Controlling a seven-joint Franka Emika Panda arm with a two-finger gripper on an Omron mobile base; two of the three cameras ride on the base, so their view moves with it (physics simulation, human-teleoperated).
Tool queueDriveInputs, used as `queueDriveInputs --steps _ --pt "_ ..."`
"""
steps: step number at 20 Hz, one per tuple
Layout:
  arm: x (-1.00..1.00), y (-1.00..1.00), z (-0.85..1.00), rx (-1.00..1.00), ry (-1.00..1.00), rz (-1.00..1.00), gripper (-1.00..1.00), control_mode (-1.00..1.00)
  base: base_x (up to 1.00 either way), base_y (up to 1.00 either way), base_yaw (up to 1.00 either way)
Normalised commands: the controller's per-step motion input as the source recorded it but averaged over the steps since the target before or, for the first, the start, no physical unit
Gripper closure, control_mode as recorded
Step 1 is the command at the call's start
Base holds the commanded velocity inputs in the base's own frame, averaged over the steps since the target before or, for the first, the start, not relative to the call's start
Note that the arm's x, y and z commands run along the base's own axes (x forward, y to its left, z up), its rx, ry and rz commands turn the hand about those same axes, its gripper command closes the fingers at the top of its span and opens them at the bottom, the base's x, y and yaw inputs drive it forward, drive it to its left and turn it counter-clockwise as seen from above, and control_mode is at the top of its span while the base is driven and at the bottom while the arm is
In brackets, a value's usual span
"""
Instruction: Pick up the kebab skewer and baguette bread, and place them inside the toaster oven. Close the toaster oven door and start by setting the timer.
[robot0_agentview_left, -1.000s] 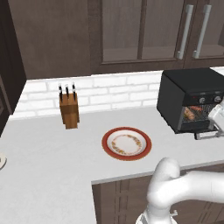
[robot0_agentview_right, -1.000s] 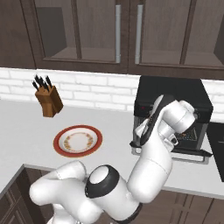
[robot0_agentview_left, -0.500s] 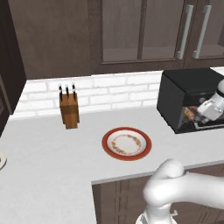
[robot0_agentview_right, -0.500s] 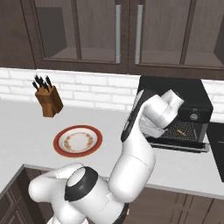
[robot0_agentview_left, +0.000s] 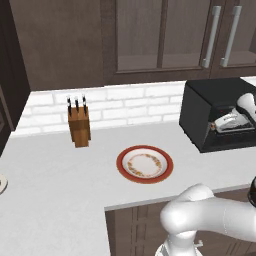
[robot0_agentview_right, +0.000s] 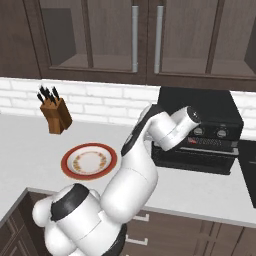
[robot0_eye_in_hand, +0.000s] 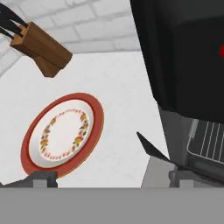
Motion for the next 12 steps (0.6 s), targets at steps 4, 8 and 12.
queueDriveInputs --steps 4,8,12 --pt "0.09 0.36 0.19 0.0 -0.26 0.0 -1.0 -1.0 0.0 0.0 0.0" --pt "0.0 0.04 0.79 0.0 -0.13 0.0 -1.0 -1.0 0.0 0.0 0.0" --pt "-0.09 0.0 0.92 -0.04 -0.06 0.0 -1.0 -1.0 0.0 0.0 0.0"
